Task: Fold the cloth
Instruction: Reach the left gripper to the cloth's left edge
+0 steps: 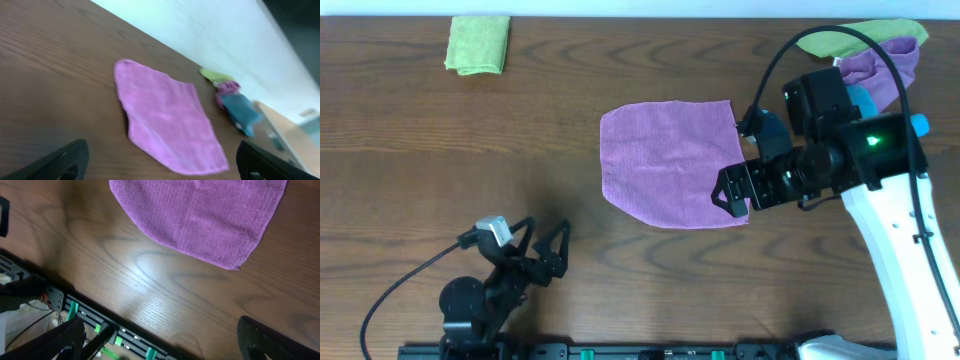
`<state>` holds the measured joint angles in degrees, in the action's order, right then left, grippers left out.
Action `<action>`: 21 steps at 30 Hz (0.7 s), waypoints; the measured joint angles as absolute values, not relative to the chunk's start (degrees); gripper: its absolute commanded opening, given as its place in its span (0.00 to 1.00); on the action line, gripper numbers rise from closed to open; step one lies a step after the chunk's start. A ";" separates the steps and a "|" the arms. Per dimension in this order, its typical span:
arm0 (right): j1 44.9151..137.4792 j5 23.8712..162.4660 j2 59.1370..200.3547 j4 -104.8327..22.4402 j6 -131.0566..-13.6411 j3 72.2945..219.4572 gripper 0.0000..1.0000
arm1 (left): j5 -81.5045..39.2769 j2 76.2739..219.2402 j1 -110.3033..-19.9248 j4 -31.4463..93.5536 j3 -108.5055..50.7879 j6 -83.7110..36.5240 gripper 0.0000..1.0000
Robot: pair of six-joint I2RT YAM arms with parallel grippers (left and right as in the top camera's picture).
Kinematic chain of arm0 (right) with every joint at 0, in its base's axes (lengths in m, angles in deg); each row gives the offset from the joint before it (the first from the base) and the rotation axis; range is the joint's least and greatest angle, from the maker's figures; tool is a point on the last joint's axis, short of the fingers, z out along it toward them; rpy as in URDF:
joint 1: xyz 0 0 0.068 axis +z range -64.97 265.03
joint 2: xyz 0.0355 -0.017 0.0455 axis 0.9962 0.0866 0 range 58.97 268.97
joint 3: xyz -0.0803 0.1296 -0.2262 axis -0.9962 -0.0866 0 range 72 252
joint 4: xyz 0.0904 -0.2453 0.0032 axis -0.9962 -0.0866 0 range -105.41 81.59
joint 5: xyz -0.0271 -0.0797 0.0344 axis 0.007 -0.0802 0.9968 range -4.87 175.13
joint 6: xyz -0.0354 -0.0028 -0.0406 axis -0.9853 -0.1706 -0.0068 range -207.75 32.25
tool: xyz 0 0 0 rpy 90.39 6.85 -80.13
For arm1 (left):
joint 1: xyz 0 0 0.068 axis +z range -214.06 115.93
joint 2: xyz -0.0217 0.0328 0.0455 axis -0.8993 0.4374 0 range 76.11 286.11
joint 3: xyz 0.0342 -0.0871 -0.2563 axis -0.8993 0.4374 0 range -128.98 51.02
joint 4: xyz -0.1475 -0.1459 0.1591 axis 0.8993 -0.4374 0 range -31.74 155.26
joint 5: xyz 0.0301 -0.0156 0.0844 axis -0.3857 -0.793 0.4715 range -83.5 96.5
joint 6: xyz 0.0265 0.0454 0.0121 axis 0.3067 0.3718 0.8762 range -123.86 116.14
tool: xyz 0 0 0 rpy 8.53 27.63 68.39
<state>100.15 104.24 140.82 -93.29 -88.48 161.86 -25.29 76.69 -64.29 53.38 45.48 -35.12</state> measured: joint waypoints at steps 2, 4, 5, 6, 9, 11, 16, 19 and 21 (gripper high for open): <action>100.15 104.24 140.82 -93.27 -88.48 161.86 0.97 | -28.15 76.69 -64.29 53.75 45.59 -35.84 0.95; 100.15 104.24 140.82 -93.07 -88.48 161.86 0.98 | -30.45 76.69 -64.29 54.39 45.72 -36.30 0.95; 100.15 104.26 140.82 -92.86 -88.48 161.86 0.98 | -31.32 76.71 -64.29 54.76 45.80 -36.57 0.95; 100.15 104.26 140.82 -92.61 -88.48 161.86 0.98 | -32.02 76.84 -64.29 55.04 45.87 -36.67 0.95; 100.15 104.26 140.82 -91.81 -88.48 161.86 0.99 | -33.33 79.27 -64.29 56.07 46.00 -36.92 0.95; 100.15 104.24 140.82 -91.41 -88.48 161.86 0.99 | -33.94 82.59 -64.29 58.91 46.24 -37.05 0.95; 100.15 104.26 140.82 -90.23 -88.48 161.86 0.99 | -34.95 95.29 -64.29 70.41 46.72 -37.16 0.95; 100.15 104.28 140.82 -88.51 -88.48 161.84 0.99 | -35.54 106.33 -64.29 79.54 46.90 -37.07 0.95; 100.08 104.28 140.82 -87.72 -88.54 161.84 0.99 | -35.76 112.91 -64.29 83.89 46.74 -37.05 0.95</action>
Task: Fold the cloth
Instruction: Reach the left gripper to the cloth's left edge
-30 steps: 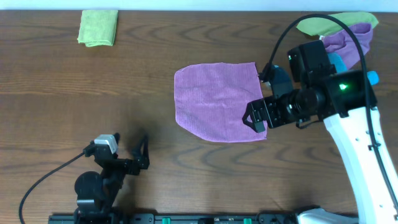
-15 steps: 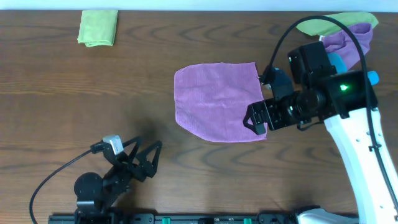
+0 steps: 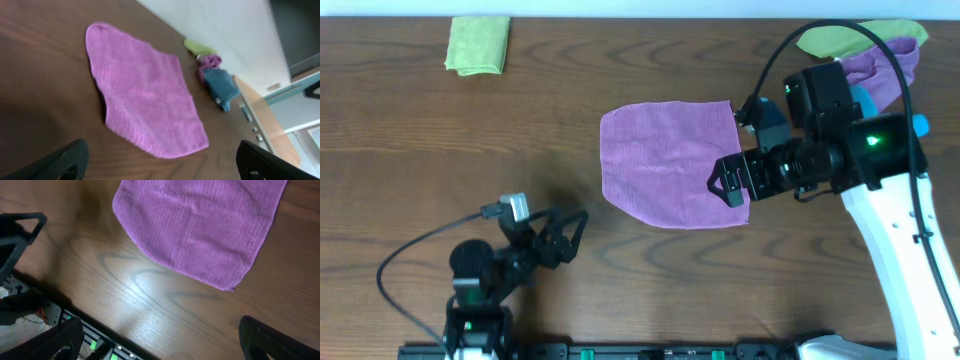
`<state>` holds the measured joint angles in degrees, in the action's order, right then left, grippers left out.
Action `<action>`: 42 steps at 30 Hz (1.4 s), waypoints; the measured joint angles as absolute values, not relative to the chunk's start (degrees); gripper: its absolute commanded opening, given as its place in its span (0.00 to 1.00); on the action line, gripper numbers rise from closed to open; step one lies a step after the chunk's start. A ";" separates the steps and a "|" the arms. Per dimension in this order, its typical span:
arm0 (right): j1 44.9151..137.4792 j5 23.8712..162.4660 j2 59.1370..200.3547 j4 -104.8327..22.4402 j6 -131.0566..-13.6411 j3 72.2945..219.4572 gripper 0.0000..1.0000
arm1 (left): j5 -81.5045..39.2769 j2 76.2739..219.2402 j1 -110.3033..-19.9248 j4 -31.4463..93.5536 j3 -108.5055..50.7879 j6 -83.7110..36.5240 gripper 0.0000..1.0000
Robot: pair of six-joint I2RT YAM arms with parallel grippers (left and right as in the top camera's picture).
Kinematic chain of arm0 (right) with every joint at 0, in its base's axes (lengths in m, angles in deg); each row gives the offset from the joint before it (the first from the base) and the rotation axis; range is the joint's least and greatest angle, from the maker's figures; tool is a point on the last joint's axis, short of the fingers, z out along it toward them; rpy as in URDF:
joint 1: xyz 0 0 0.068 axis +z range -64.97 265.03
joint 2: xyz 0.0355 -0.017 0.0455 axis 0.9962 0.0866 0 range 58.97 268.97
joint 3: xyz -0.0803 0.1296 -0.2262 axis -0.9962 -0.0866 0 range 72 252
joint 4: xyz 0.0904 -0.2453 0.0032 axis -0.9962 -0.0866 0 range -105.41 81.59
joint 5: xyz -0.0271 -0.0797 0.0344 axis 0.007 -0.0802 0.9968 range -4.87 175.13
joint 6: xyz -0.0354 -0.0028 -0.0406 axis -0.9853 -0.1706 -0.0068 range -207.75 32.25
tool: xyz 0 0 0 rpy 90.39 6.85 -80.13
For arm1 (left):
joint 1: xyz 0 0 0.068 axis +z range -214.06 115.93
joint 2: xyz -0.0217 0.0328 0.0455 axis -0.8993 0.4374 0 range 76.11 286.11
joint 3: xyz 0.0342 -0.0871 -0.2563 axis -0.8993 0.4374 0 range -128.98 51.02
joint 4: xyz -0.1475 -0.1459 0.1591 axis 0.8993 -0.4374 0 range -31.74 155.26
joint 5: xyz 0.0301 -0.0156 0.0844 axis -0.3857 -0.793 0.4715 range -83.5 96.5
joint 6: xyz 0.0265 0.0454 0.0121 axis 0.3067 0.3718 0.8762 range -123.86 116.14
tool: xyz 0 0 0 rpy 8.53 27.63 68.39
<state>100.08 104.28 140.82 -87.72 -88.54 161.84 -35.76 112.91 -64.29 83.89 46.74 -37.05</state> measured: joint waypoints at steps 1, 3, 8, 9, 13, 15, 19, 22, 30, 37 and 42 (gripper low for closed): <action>100.02 104.28 140.82 -87.43 -88.57 161.84 0.99 | -35.87 117.23 -64.29 85.38 46.50 -36.92 0.95; 99.80 104.30 140.82 -87.35 -88.61 161.84 0.99 | -36.65 124.38 -64.40 86.54 45.21 -36.19 0.95; 99.08 104.50 140.79 -87.24 -88.63 161.84 0.99 | -38.58 140.60 -66.13 87.52 35.49 -32.89 0.95; 98.64 104.48 140.79 -87.22 -88.63 161.84 0.99 | -38.82 143.16 -66.37 87.74 33.50 -32.28 0.95; 97.79 104.41 140.75 -87.24 -88.63 161.84 0.99 | -39.74 150.06 -67.29 87.78 28.38 -30.03 0.95; 97.59 104.37 140.69 -87.24 -88.63 161.84 0.99 | -39.91 153.63 -68.53 87.70 25.91 -28.70 0.95; 97.57 103.50 140.66 -87.22 -88.63 161.82 0.99 | -38.91 158.39 -71.42 85.88 21.81 -26.07 0.95; 97.57 103.17 140.66 -87.22 -88.63 161.82 0.99 | -36.41 160.75 -73.78 82.08 18.96 -23.50 0.95; 97.57 101.83 140.66 -87.19 -88.65 161.82 0.99 | -29.46 166.17 -76.32 75.52 12.65 -17.64 0.95; 97.57 101.77 140.66 -87.19 -88.65 161.82 0.99 | -28.61 170.63 -76.32 75.57 11.86 -17.05 0.95; 97.57 101.77 140.66 -87.19 -88.63 161.82 0.99 | -29.46 171.61 -76.32 75.57 11.86 -17.09 0.95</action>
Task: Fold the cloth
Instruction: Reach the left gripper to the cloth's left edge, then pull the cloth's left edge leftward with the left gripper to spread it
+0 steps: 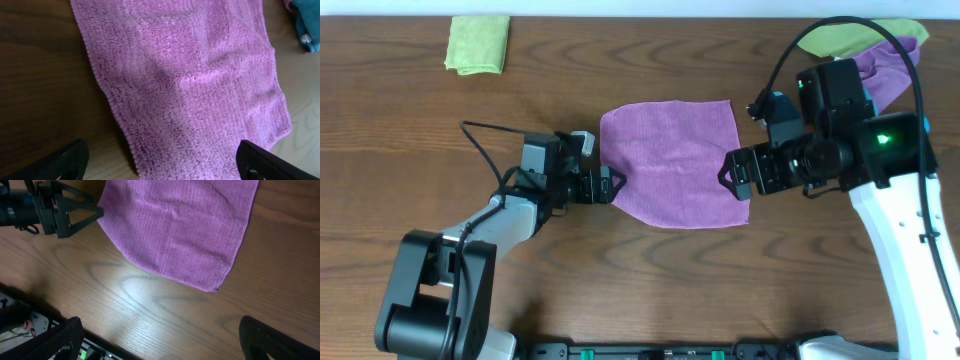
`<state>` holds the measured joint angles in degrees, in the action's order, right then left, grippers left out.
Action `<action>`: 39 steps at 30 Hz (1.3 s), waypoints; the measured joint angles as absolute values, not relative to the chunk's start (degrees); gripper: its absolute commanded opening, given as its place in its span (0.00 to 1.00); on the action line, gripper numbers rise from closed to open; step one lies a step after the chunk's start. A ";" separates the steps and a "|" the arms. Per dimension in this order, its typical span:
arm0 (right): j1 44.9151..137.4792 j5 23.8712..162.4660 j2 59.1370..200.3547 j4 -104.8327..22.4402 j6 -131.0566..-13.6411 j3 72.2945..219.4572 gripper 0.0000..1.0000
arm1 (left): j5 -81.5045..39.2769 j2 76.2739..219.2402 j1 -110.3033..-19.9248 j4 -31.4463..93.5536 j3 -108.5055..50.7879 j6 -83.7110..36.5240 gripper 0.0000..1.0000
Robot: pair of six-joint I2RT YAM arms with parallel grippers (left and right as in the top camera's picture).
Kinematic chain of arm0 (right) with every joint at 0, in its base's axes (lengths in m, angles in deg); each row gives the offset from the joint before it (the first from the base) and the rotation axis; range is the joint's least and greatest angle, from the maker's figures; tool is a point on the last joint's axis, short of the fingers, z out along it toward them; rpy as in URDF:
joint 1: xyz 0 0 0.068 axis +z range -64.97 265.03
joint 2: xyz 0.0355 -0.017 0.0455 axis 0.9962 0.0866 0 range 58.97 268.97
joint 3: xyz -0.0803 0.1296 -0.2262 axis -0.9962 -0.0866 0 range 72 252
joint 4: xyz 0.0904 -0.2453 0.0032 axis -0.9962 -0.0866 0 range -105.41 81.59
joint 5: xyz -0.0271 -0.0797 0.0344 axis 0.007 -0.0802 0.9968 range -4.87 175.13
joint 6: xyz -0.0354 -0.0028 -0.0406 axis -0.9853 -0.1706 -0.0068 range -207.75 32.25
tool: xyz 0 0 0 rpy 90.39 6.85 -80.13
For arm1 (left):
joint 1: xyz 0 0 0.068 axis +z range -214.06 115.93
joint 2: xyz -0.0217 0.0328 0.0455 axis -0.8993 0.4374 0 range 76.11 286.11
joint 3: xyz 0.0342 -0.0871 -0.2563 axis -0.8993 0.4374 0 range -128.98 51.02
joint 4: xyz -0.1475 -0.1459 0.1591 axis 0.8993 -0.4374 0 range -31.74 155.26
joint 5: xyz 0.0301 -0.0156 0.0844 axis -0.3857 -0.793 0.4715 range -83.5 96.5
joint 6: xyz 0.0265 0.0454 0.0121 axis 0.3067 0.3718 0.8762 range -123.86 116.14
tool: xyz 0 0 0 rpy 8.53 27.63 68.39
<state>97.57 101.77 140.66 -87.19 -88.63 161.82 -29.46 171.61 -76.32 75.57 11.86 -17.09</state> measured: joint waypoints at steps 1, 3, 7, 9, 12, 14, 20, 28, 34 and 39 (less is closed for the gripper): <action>97.57 101.77 140.66 -87.19 -88.63 161.82 0.99 | -29.64 171.61 -76.32 75.59 11.86 -17.13 0.95; 97.57 101.75 140.66 -87.19 -88.63 161.82 0.99 | -29.92 171.64 -76.32 75.61 11.84 -17.35 0.95; 97.57 101.75 140.66 -87.17 -88.63 161.84 0.99 | -30.58 172.68 -76.32 75.85 11.71 -17.57 0.95; 97.57 101.73 140.66 -87.15 -88.63 161.82 0.99 | -31.28 174.08 -76.32 76.79 11.66 -17.88 0.95; 97.57 101.62 140.66 -87.13 -88.63 161.82 0.99 | -33.55 175.92 -76.29 79.30 11.36 -18.93 0.95; 97.57 101.62 140.66 -87.11 -88.63 161.82 0.99 | -34.97 176.95 -76.29 80.79 11.01 -19.60 0.95; 97.57 101.62 140.66 -86.74 -88.65 161.82 0.99 | -39.87 178.83 -77.43 81.84 10.35 -21.44 0.95; 97.57 101.62 140.66 -85.36 -88.63 161.82 0.99 | -46.29 178.74 -82.48 72.09 8.93 -21.22 0.95; 97.57 101.59 140.66 -85.01 -88.65 161.82 0.99 | -50.16 178.87 -83.46 70.10 9.11 -20.96 0.95; 97.57 101.59 140.66 -84.83 -88.89 161.82 0.99 | -54.34 179.44 -83.48 69.66 9.63 -21.11 0.95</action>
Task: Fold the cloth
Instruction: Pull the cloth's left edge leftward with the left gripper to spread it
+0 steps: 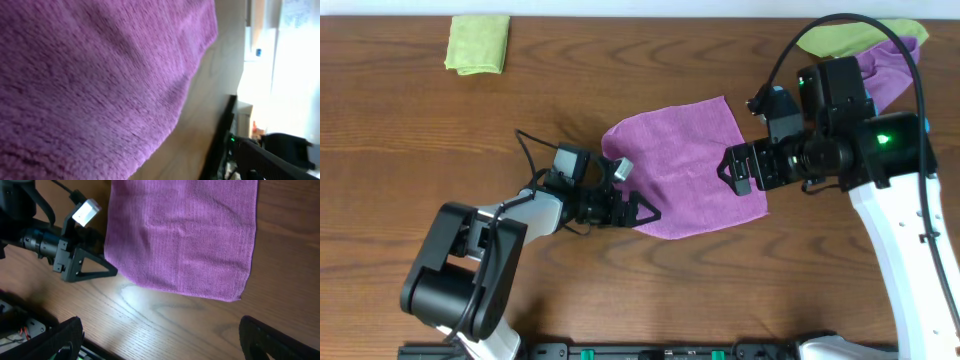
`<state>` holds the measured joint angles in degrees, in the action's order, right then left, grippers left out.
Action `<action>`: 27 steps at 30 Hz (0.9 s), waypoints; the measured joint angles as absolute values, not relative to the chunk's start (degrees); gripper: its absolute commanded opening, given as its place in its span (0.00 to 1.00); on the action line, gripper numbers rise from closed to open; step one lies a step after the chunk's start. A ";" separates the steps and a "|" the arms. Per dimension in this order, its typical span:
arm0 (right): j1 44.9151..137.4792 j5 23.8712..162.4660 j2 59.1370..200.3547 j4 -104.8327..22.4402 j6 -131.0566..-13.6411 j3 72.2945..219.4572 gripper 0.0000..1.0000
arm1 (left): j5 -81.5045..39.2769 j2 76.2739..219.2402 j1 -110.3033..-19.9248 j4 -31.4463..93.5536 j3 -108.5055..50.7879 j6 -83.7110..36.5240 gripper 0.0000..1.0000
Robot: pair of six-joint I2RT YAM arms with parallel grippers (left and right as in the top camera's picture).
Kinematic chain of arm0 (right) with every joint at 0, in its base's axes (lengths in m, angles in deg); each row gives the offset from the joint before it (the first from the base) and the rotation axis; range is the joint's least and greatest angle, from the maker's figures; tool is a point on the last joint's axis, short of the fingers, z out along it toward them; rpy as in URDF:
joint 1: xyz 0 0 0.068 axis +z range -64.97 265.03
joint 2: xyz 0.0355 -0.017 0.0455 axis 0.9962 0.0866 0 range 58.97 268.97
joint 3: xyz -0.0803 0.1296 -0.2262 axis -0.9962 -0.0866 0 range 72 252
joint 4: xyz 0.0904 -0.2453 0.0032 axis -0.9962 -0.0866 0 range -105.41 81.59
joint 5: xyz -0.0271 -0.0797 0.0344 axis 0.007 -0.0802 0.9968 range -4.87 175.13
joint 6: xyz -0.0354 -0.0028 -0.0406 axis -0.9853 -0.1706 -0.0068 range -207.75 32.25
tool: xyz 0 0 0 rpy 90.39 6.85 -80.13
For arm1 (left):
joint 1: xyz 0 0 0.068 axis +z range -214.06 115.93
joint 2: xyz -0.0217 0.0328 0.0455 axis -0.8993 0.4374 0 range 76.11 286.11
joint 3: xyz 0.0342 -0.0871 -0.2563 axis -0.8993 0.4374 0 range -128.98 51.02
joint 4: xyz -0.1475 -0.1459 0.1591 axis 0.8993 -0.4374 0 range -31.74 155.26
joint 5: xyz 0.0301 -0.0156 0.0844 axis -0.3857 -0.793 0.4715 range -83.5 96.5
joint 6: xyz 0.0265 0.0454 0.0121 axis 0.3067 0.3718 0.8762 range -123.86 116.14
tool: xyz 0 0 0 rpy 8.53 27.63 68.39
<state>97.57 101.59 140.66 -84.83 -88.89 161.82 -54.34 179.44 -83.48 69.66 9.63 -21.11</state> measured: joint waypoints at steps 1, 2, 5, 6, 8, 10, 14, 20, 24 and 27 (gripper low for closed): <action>97.57 101.59 140.66 -84.70 -88.92 161.82 0.99 | -55.36 179.55 -83.48 69.64 9.74 -21.27 0.95; 97.57 101.59 140.66 -84.51 -88.92 161.84 0.99 | -56.19 179.59 -83.46 69.69 9.83 -21.46 0.95; 97.57 101.59 140.66 -84.13 -89.05 161.82 0.99 | -59.32 179.61 -83.46 70.32 10.05 -22.05 0.95; 97.57 101.59 140.66 -84.11 -89.09 161.82 0.99 | -60.26 179.61 -83.48 70.47 10.07 -22.12 0.95; 97.57 101.59 140.66 -84.11 -89.09 161.82 0.99 | -61.83 179.59 -83.48 70.58 10.07 -22.40 0.95; 97.57 101.62 140.66 -84.09 -89.11 161.82 0.99 | -63.08 179.20 -83.48 70.58 10.07 -23.01 0.95; 97.57 101.59 140.66 -84.02 -89.13 161.82 0.99 | -64.32 175.92 -83.48 69.84 10.11 -23.43 0.95; 97.57 101.62 140.66 -83.61 -89.33 161.82 0.99 | -65.51 169.60 -83.53 64.79 10.11 -23.60 0.95; 97.57 101.59 140.66 -83.00 -89.35 161.82 0.99 | -63.78 167.64 -84.77 57.12 10.18 -22.80 0.95; 97.57 101.59 140.66 -82.71 -89.48 161.82 0.99 | -60.50 167.09 -86.09 52.44 10.24 -21.07 0.95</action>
